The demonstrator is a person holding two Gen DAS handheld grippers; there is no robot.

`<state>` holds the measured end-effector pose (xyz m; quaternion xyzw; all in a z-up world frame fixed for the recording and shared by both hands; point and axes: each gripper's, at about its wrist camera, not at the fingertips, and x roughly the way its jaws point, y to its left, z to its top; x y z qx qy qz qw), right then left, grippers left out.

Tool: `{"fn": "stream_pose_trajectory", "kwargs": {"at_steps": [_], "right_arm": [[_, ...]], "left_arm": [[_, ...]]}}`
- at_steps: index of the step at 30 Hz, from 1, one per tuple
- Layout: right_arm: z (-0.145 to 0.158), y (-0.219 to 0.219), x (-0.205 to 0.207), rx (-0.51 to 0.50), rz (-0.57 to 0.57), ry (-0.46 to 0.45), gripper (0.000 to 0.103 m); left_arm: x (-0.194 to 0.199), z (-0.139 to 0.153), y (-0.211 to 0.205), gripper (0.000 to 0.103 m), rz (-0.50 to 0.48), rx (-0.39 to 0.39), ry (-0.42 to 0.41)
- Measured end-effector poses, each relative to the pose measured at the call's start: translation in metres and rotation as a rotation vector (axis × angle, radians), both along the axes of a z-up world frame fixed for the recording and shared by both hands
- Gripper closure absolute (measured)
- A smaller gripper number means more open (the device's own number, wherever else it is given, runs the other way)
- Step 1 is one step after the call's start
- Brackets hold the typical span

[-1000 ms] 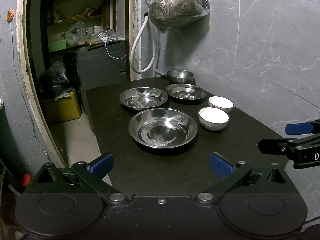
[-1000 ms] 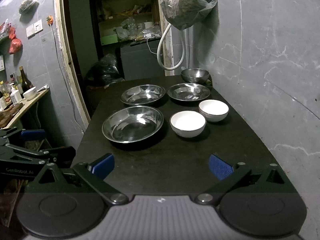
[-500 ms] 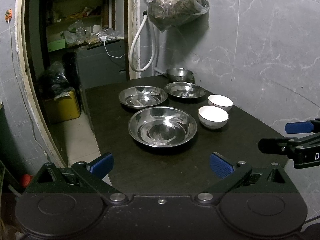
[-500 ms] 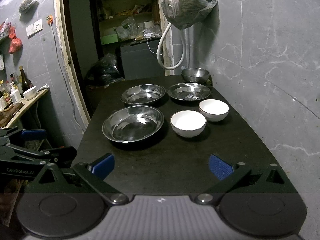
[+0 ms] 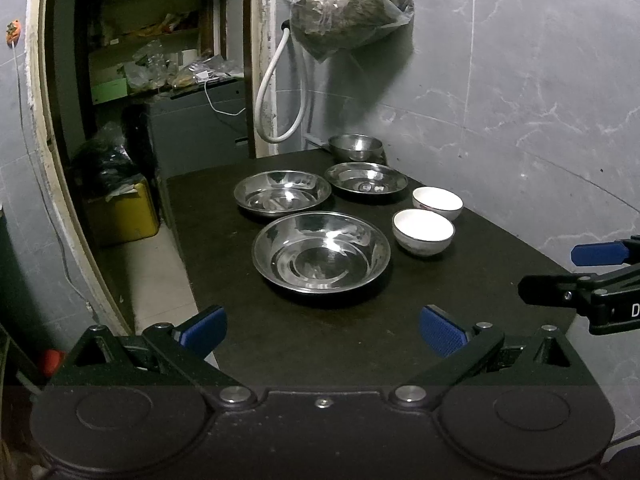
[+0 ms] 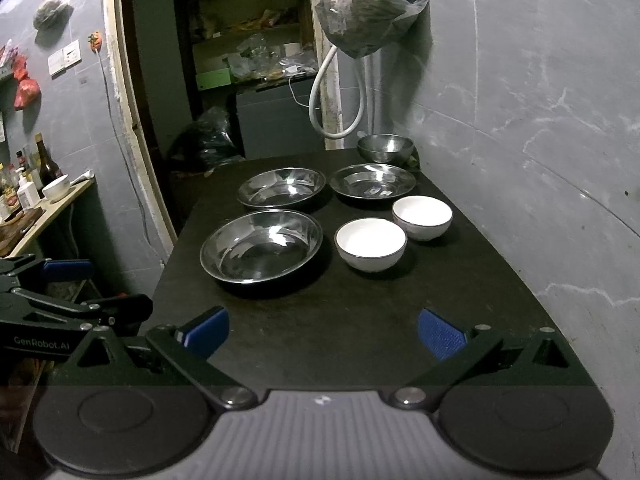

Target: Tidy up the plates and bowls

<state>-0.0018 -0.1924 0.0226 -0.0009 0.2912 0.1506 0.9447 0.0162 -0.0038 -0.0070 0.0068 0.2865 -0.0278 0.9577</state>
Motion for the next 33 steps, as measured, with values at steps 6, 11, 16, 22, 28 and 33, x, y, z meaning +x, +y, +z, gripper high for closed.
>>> {"fn": "stream_pose_trajectory", "kwargs": {"at_steps": [6,11,16,22,28,33], "right_arm": [[0.0000,-0.0008,0.0008,0.000,-0.001,-0.001,0.000],[0.0000,-0.0007,0.0014,0.000,0.000,0.000,0.000],[0.0002,-0.0001,0.0023,-0.001,0.001,0.000,0.000],[0.0007,0.0032,0.0035,-0.005,0.002,0.003,0.000],[-0.0003,0.0060,0.0036,-0.008,-0.002,0.006,0.000],[-0.0002,0.0058,0.0022,-0.008,-0.009,0.006,0.000]], "left_arm": [[-0.0001,0.0006,-0.0001,0.001,0.002,-0.001,0.001],[0.0000,0.0008,-0.0003,0.001,0.003,-0.001,0.001],[0.0006,0.0010,0.0004,0.001,0.003,-0.001,0.002],[0.0011,0.0001,0.0045,0.001,0.006,0.000,0.008],[0.0016,-0.0009,0.0068,0.001,0.003,-0.001,0.009],[0.0044,-0.0013,0.0047,0.001,-0.003,0.000,0.010]]}}
